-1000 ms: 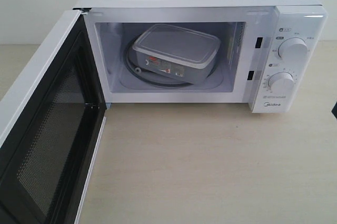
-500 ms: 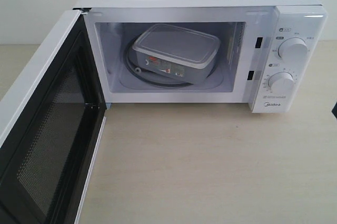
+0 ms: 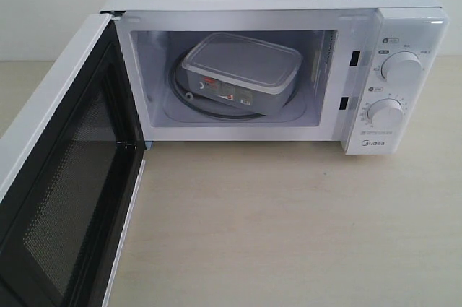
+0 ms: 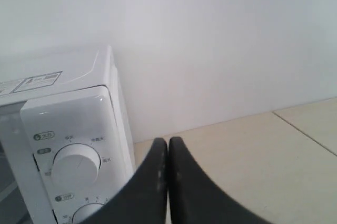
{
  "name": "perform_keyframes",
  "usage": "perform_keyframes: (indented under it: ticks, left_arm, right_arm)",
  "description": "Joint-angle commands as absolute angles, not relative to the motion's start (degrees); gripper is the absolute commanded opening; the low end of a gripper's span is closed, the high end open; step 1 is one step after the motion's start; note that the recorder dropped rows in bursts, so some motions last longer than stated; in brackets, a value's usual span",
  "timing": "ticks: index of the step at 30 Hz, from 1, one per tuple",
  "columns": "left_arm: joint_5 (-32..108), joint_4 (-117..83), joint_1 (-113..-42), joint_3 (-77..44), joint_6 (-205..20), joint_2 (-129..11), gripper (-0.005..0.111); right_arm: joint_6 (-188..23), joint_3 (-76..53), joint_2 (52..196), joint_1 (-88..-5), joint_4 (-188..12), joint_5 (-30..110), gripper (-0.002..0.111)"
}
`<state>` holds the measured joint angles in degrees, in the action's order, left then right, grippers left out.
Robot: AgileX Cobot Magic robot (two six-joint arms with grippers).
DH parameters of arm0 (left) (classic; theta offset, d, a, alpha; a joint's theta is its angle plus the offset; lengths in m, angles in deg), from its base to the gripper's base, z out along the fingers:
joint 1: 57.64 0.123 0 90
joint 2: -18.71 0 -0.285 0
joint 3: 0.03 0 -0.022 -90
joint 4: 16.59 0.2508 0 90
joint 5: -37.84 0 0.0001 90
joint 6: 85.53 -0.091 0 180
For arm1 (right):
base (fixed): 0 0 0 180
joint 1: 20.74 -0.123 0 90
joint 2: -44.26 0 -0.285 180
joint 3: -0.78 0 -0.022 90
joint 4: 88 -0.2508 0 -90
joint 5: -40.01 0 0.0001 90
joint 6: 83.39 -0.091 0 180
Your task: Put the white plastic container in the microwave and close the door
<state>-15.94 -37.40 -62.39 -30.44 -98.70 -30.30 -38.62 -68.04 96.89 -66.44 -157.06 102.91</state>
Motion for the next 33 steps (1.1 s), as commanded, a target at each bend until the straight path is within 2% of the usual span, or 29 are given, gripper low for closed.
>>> perform_keyframes:
  ticks: [1,8,14,22,33]
  left_arm:
    - [-22.8,-37.8,-62.3,-27.0,-99.3,-36.9,0.004]
    - [-23.2,-38.3,-62.3,-26.8,-101.1,-44.6,0.004]
    - [-25.8,-46.6,-62.4,-26.8,-107.0,-45.1,0.004]
    - [-26.7,-48.2,-62.5,-26.9,-107.0,-45.1,0.004]
    - [-21.0,-48.7,-73.1,-26.9,-105.7,-46.3,0.004]
  right_arm:
    - [-38.5,-68.1,96.6,-66.5,-156.4,104.3,0.0]
    - [-42.2,-68.1,96.6,-66.5,-156.8,102.6,0.0]
    - [-42.4,-68.1,96.6,-66.5,-156.7,101.0,0.0]
    - [-42.4,-68.1,96.6,-66.5,-151.1,100.0,0.0]
    - [-44.1,-68.1,96.6,-66.5,-143.9,96.3,0.0]
